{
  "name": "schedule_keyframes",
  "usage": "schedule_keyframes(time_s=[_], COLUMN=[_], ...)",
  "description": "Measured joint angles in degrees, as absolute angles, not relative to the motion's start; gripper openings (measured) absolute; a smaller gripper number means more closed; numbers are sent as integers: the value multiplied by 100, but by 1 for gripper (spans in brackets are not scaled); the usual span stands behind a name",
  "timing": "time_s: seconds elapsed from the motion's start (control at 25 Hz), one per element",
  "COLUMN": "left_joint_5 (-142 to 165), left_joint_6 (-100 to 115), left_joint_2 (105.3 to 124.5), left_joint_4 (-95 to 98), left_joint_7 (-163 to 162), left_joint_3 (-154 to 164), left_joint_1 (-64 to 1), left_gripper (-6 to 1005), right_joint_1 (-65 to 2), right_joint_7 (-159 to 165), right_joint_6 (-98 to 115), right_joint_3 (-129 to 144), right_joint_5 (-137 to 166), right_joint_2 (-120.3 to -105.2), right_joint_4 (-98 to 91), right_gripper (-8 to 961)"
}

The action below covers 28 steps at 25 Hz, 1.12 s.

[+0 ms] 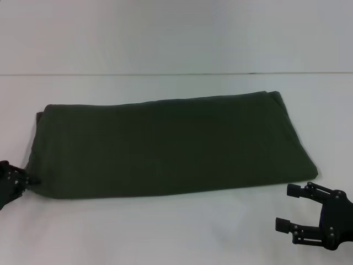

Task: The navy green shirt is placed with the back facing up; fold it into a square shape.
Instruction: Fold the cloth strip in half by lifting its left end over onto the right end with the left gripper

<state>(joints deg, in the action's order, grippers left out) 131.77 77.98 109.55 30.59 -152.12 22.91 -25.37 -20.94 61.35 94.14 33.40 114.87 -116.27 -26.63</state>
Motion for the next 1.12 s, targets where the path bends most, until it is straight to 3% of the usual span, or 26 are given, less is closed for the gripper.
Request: schedule_keyframes(time_s=[0.28, 0.48, 0.88, 1.12], left_joint_5=[13157, 13153, 13193, 13035], left_joint_6=[7700, 7720, 7651, 7857], left_joint_2=[10968, 10912, 10595, 10545], left_joint_4=[3073, 3105, 3491, 3530], left_joint_7=[-15029, -14899, -14845, -14801], left_joint_3=[2076, 1795, 1061, 919], left_joint_1=[-2488, -2413, -2124, -2220], left_gripper=[28, 29, 28, 28], right_joint_1=[-2114, -2128, -2146, -2112], right_joint_7=[6135, 6135, 6135, 6144], right_joint_6=[9413, 9413, 9412, 9372], right_joint_3=[3340, 3329, 3241, 3186], right_joint_5=[11487, 11483, 11478, 11478], right_joint_2=[-11634, -11643, -11651, -11678], right_joint_4=[-2663, -2663, -2662, -2651], right_gripper=[944, 944, 944, 945])
